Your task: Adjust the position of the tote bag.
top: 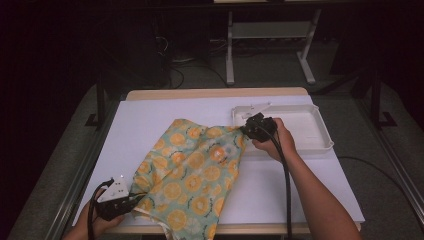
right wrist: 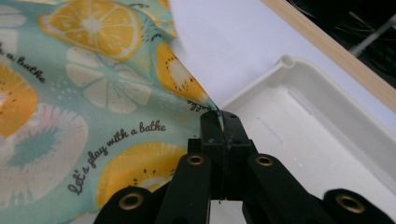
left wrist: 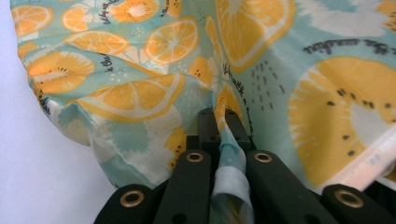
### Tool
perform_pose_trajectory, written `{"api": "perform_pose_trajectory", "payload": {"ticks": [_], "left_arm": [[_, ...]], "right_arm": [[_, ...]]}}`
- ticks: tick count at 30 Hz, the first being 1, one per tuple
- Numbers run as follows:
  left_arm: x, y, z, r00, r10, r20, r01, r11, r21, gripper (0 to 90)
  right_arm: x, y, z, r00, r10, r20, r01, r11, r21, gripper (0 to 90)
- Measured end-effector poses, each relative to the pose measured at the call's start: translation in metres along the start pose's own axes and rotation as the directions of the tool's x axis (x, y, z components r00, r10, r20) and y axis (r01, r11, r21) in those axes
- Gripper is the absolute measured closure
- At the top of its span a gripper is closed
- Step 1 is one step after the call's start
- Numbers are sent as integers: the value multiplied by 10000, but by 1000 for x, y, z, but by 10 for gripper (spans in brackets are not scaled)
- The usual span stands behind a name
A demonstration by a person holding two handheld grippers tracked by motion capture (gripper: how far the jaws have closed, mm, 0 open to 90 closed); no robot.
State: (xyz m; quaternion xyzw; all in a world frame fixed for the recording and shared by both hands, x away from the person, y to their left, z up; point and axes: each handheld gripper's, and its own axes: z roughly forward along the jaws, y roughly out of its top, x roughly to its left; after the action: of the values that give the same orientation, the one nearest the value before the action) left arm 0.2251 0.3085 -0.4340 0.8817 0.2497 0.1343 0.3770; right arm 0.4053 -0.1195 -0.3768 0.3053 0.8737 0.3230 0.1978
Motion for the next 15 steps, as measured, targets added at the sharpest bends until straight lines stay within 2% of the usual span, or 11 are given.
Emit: {"api": "perform_pose_trajectory", "payload": {"ticks": [3, 8, 10, 12, 15], "left_arm": [[-4, 3, 2, 10000, 50, -3, -50, 10000, -24, 896], [-21, 11, 8, 9995, 258, 189, -257, 9997, -18, 897], [-25, 13, 10, 9990, 411, 200, -412, 9991, 30, 896], [-27, 14, 11, 9989, 427, 196, -428, 9991, 36, 897], [-28, 14, 11, 9991, 417, 64, -418, 9990, 158, 897]], "right_arm": [[-2, 8, 7, 10000, -30, 93, 30, 10000, 35, 900], [-9, 25, 25, 9990, -162, 410, 158, 9998, 89, 900], [-10, 30, 31, 9991, 9, 430, -12, 10000, 64, 900], [-11, 32, 34, 9992, -9, 412, 7, 10000, 47, 900], [-11, 46, 46, 9994, -111, 328, 107, 9999, 112, 900]]}}
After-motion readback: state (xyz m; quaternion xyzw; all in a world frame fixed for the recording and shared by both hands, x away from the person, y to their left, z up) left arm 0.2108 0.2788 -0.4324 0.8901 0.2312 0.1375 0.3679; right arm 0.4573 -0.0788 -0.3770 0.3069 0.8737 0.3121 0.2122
